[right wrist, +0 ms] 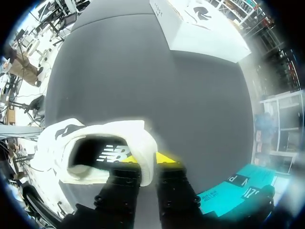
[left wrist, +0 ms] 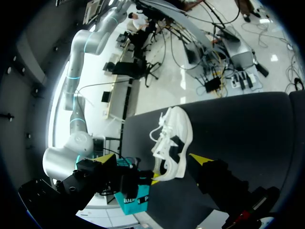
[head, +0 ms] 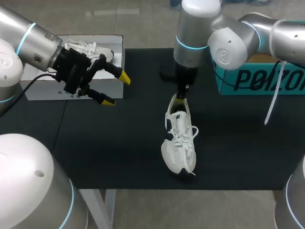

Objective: Take the shoe out of the shoebox, open the shoe tongue, remove and reinsert the insole, then place the shoe into the shoebox

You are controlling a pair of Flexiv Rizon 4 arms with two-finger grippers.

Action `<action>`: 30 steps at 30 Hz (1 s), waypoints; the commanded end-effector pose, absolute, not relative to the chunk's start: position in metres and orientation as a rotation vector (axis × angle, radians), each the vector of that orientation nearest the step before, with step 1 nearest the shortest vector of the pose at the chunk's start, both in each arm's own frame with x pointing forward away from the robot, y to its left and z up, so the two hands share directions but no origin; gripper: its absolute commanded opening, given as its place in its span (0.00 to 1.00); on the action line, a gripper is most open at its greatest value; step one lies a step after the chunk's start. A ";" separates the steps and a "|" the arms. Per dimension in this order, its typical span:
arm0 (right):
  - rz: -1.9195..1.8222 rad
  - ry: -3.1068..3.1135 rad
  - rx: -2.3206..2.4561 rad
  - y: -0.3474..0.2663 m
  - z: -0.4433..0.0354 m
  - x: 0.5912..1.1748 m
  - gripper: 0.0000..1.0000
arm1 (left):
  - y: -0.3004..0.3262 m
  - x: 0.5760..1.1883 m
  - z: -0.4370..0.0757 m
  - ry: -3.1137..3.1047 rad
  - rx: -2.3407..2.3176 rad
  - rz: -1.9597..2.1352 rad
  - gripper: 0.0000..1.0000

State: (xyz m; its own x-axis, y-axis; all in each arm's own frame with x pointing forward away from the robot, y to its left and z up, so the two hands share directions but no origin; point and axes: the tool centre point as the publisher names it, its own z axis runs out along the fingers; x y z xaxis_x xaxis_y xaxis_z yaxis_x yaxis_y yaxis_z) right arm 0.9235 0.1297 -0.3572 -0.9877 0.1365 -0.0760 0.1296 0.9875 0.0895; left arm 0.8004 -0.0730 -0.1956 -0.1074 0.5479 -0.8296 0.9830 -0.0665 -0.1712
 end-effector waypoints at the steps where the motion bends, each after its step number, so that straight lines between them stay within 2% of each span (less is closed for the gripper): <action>1: 0.131 3.049 0.206 0.133 -0.358 0.918 0.00 | -0.073 0.800 -0.195 1.690 1.646 -1.077 1.00; 8: 0.145 3.022 0.223 0.135 -0.347 0.909 0.00 | -0.073 0.800 -0.195 1.690 1.646 -1.077 1.00; 12: 0.132 2.964 0.275 0.135 -0.324 0.904 0.00 | -0.073 0.800 -0.195 1.690 1.646 -1.077 1.00; 21: 0.010 2.791 0.416 0.119 -0.234 0.906 0.00 | -0.073 0.800 -0.195 1.690 1.646 -1.077 1.00; 30: -0.044 2.649 0.602 0.069 -0.143 0.938 0.00 | -0.073 0.800 -0.195 1.690 1.646 -1.077 1.00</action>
State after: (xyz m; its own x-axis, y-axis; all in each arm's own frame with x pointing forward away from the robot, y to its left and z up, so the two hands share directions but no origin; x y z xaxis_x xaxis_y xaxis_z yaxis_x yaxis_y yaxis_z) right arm 0.9528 0.0822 -0.2024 -0.8175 0.3876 -0.4260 0.4141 0.9096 0.0330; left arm 0.8004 -0.0729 -0.1956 -0.1075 0.5480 -0.8296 0.9830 -0.0664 -0.1712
